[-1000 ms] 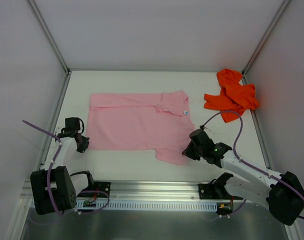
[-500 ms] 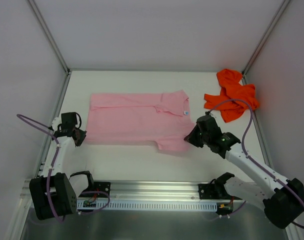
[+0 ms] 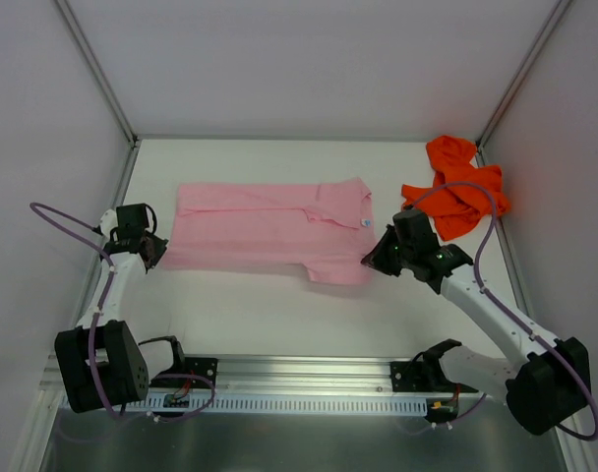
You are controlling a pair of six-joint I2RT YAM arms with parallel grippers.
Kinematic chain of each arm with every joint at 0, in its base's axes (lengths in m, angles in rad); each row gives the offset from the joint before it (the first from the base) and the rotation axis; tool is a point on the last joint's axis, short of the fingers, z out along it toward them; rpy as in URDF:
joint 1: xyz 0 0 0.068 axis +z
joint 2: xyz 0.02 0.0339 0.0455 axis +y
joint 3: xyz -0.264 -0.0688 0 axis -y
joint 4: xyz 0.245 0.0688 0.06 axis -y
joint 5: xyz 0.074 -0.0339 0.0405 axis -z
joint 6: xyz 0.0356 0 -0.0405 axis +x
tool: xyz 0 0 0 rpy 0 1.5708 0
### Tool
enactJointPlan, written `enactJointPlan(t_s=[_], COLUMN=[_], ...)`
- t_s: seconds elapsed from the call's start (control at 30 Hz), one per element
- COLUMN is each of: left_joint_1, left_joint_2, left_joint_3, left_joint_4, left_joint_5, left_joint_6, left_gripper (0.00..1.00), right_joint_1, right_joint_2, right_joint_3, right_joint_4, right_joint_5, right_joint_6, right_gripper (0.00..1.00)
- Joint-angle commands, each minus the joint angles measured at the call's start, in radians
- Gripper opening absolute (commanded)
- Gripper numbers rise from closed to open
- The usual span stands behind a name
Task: Fold and stack the t-shirts
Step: Fold the other side of the tshirt into a rectangle
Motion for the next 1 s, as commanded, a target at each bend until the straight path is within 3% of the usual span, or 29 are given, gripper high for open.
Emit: enactJointPlan(t_s=[0.0,0.97], left_joint_1=[0.0,-0.001], left_joint_2=[0.036,0.304], left_joint_3=[0.058,0.214], left_joint_4=[0.062,0.191], left_joint_5=[-0.011,0.104], left_joint_6=[0.05,0.111], left_gripper=[0.0,0.0], right_joint_1=[-0.016,-0.121], right_joint_2=[0.016,0.198], right_joint_3=[0.047,0.053], right_joint_4=[0.021,0.145], right_joint_5=[-0.025,-0.106], right_joint_6=[-0.02,0.023], right_gripper=[0.01,0.01])
